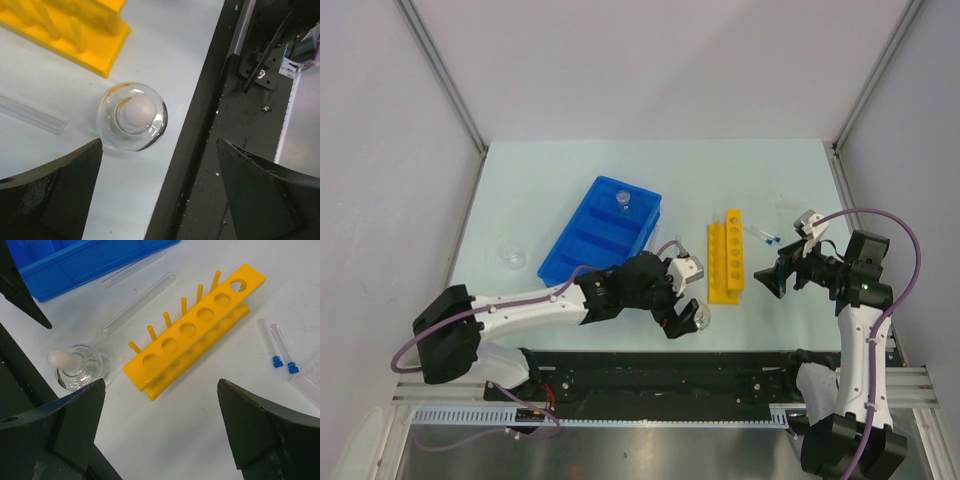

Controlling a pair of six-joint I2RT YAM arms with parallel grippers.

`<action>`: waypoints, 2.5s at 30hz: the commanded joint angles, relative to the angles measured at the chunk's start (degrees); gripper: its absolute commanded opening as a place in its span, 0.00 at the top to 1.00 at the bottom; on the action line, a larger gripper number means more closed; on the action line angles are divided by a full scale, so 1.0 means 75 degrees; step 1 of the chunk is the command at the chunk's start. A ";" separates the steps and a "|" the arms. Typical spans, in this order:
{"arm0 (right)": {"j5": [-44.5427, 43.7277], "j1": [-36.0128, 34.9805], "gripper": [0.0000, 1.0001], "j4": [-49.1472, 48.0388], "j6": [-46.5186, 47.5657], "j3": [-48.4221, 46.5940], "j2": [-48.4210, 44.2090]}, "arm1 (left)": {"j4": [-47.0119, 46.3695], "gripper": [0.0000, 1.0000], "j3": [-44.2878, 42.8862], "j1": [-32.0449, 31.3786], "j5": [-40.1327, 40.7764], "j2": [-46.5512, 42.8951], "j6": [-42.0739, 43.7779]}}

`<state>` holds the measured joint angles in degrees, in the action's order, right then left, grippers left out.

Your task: Organize the chemistry lab equipment

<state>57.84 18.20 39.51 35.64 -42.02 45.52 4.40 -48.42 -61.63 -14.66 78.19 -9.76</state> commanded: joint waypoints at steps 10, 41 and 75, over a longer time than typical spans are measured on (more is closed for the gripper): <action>0.0081 0.0035 0.00 -0.0100 0.0088 0.0024 -0.0128 | -0.0014 0.00 -0.0878 -0.1006 0.2138 0.1654 0.2227; 0.0104 0.0000 0.00 -0.0088 0.0112 0.0013 -0.0198 | 0.0281 0.61 -0.1735 -0.1498 0.2950 0.2525 0.1618; 0.0080 -0.0012 0.00 -0.0088 0.0123 0.0013 -0.0163 | 0.2201 0.71 -0.2765 0.4806 -0.0098 0.1115 -0.0891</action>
<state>57.84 18.22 39.51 35.75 -42.00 44.66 22.24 -64.01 -28.73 -12.29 84.82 -15.55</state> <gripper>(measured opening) 0.994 0.807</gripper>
